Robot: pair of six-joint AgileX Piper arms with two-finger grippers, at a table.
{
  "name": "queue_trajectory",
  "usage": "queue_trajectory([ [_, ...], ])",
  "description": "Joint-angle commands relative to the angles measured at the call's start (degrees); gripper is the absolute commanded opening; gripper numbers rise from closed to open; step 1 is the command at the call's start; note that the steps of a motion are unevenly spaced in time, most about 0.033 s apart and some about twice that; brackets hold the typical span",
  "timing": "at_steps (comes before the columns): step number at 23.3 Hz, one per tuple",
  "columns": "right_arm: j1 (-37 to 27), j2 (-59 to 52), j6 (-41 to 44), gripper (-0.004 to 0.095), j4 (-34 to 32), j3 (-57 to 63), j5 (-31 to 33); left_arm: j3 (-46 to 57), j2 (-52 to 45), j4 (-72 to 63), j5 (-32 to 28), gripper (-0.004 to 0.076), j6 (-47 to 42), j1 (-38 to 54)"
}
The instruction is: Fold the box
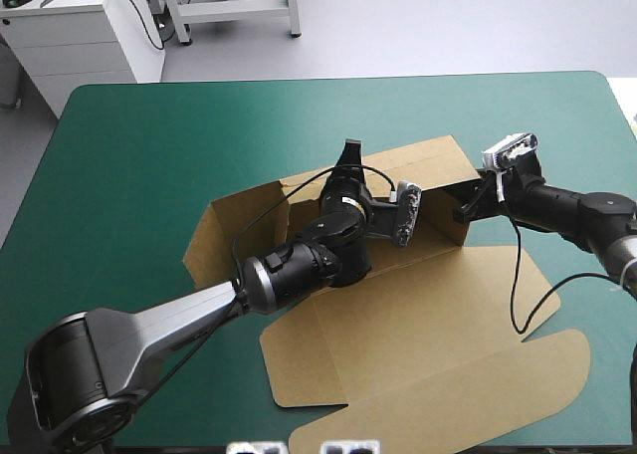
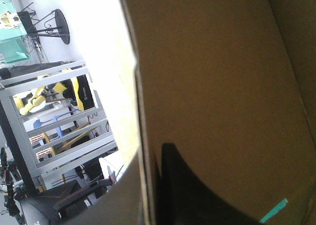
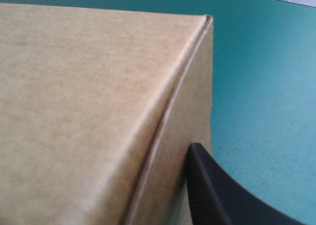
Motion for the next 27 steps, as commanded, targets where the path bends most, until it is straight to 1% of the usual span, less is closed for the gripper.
queue_trajectory([
  [1,-0.2,-0.5,2.5,0.0007,0.6,-1.4,1.7,-0.2,-1.6,-9.1,-2.4,-0.0008,0.7,-1.4],
  [6,-0.2,-0.5,5.4,0.0002,-0.4,-1.4,1.7,-0.2,-1.6,-8.8,-3.4,-0.0008,-2.3,-1.4],
  [7,-0.2,-0.6,7.6,0.0002,-1.6,-1.4,1.5,-0.2,-1.6,-8.5,-4.4,-0.0006,-5.6,-1.4],
  [8,-0.2,-0.6,8.6,0.0002,-2.2,-1.4,1.3,-0.2,-1.6,-8.5,-4.9,0.0004,-6.4,-1.4],
  [10,-0.2,-0.6,11.8,0.0002,-3.9,-1.4,0.3,-0.2,-1.6,-8.5,-7.2,0.0090,-6.5,-1.4],
  [12,0.6,-0.6,17.6,0.0003,-7.3,-1.4,-2.8,-0.2,-1.6,-8.5,-11.1,0.0307,-10.6,-1.4],
  [13,1.5,-0.6,20.3,0.0003,-9.0,-1.4,-4.4,-0.2,-1.6,-8.5,-12.5,0.0384,-13.8,-1.4],
  [14,3.0,-0.6,24.0,0.0003,-11.7,-1.4,-7.3,-0.2,-1.8,-8.9,-14.2,0.0438,-17.9,-1.8],
  [16,4.4,-0.6,26.2,0.0003,-13.7,-1.4,-9.4,-0.4,-2.2,-8.7,-14.5,0.0438,-20.3,-2.5],
  [18,5.6,-0.6,27.3,0.0002,-13.9,-1.4,-11.1,-0.4,-3.0,-8.9,-14.5,0.0438,-21.8,-3.8],
  [19,6.1,-0.6,28.8,0.0002,-13.9,-1.4,-12.6,-0.4,-3.8,-8.9,-14.5,0.0438,-22.8,-5.2],
  [22,6.1,-0.6,30.9,0.0003,-13.9,-1.4,-14.3,-0.4,-6.2,-9.1,-14.3,0.0438,-24.4,-10.2],
  [24,6.1,-0.6,31.0,0.0002,-13.9,-1.4,-14.4,-0.4,-8.2,-8.8,-14.3,0.0432,-24.4,-14.0],
  [26,6.1,-0.6,31.8,0.0002,-14.0,-1.4,-14.4,-0.4,-10.5,-8.8,-14.2,0.0382,-24.4,-17.2],
  [27,6.1,-0.6,31.9,0.0002,-14.0,-1.4,-14.4,-0.4,-11.6,-8.8,-14.1,0.0339,-24.4,-18.2],
])
